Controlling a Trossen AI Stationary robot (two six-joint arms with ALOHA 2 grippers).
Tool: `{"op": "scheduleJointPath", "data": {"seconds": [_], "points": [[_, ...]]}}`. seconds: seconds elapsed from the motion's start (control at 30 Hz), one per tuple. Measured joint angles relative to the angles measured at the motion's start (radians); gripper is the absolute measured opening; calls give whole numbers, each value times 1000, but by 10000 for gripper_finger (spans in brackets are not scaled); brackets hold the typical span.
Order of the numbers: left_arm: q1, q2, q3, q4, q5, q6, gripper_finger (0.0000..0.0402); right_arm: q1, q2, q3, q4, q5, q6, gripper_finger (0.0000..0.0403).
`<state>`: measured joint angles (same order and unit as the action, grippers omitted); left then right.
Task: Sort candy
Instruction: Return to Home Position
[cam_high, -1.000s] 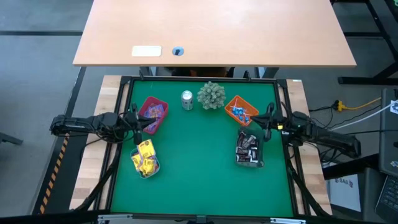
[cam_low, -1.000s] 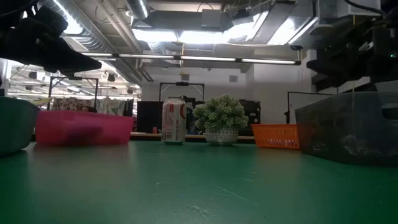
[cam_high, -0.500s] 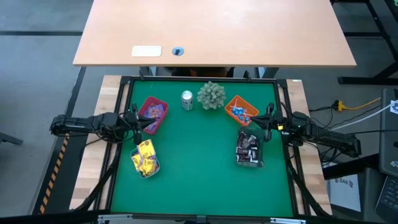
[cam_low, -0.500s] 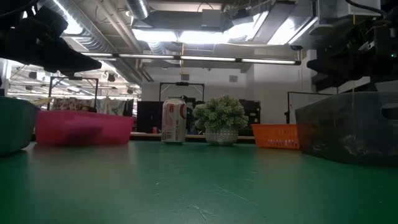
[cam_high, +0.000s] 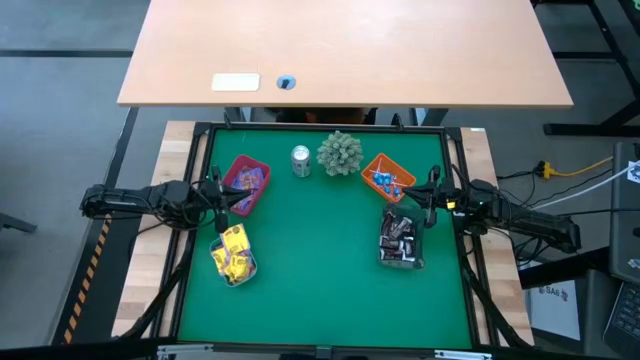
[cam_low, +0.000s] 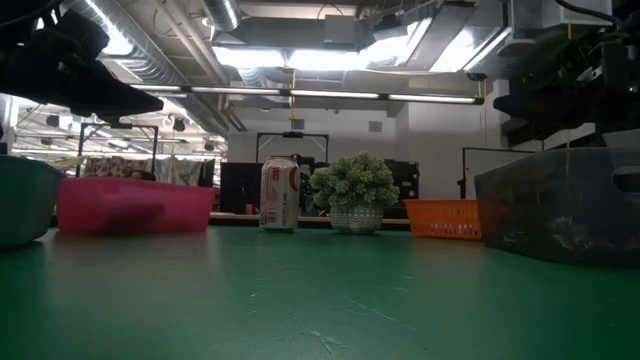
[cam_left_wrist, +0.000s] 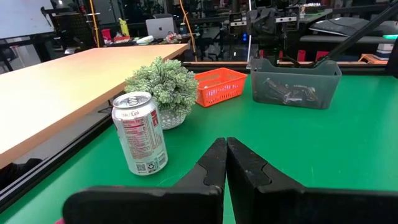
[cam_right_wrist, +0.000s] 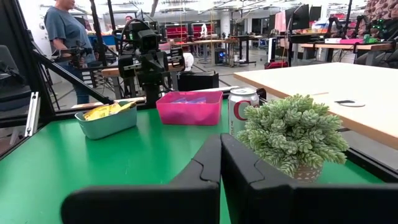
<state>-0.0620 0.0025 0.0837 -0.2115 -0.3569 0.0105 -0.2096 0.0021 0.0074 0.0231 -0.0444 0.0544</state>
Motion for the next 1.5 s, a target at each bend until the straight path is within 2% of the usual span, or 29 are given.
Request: {"op": "scheduleJointPath", "data": {"seconds": [0.63,1.1,1.5], "points": [[0,0,0,0,0,1,2,0,0,0,0,0,0,3],[0,0,0,0,1,70,2,0,0,0,0,0,0,3],[0,0,0,3,19,-36,2,0,0,0,0,0,0,3]]}}
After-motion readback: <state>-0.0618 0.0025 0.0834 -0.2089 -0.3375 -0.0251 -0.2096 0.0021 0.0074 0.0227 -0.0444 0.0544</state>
